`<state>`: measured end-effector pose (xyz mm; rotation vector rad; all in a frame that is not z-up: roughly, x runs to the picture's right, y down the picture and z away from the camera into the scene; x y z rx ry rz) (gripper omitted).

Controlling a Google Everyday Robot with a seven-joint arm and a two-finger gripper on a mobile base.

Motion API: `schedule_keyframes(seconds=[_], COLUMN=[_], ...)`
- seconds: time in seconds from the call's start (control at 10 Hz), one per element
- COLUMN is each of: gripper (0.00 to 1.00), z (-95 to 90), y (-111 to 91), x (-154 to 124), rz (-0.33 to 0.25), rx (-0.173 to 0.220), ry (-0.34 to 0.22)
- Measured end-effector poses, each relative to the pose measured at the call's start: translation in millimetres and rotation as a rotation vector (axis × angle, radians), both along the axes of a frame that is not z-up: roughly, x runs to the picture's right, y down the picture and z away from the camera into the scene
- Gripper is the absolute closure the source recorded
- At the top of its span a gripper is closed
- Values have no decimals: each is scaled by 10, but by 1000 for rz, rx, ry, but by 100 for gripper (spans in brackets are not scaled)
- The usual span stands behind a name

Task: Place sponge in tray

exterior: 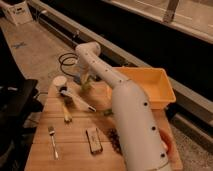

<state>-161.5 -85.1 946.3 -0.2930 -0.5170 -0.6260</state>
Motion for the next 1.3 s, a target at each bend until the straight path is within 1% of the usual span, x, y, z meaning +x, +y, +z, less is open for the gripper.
schedule_keyframes(seconds=[0.2,0.5,0.6,0.7,0.8,0.9,1.2,1.3], gripper=[30,31,34,42,54,63,94,99], z=[84,199,210,223,249,249,262,261], y=[-2,52,62,78,101,97,99,94], x=[20,46,43,39,50,52,54,58], rz=[1,-7,-10,-12,-18,-18,-18,-17], rx=[-4,-26,-28,-31,-34,-34,-38,-37], ry=[1,8,10,13,21,23,27,29])
